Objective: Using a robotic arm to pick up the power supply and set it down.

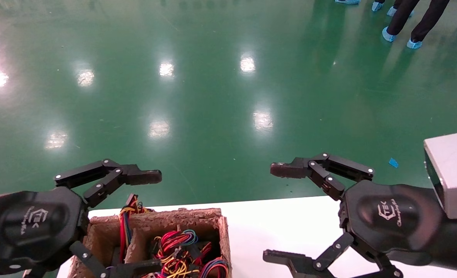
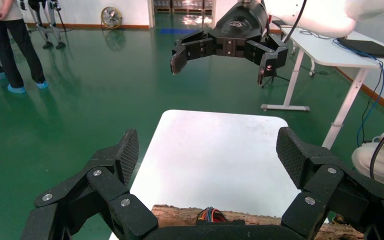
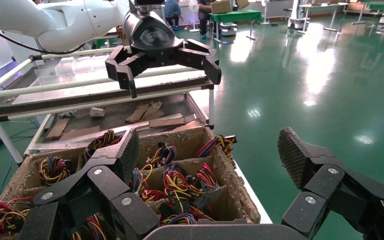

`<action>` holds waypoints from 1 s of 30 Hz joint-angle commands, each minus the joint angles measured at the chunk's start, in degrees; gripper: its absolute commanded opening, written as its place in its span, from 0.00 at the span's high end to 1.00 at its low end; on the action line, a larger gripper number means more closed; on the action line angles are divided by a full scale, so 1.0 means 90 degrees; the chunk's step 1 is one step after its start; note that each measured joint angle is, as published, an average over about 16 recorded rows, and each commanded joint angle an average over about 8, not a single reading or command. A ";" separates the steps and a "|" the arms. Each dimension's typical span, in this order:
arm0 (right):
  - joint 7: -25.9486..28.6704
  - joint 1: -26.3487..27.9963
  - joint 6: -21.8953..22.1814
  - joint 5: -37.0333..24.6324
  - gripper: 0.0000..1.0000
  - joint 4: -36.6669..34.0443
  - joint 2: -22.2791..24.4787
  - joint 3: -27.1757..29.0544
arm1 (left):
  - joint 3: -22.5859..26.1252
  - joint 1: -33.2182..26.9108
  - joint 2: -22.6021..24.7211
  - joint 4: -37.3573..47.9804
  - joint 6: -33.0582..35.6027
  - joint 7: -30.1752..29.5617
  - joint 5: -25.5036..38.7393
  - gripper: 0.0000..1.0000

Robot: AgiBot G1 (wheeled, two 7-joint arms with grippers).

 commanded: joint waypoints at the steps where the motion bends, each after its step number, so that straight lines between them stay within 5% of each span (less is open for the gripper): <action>1: 0.0000 0.0000 0.0000 0.0000 0.00 0.0000 0.0000 0.0000 | 0.0000 0.0000 0.0000 0.0000 0.0000 0.0000 0.0000 0.00; 30: 0.0000 0.0000 0.0000 0.0000 0.00 0.0000 0.0000 0.0000 | 0.0000 0.0000 0.0000 0.0000 0.0000 0.0000 0.0000 0.00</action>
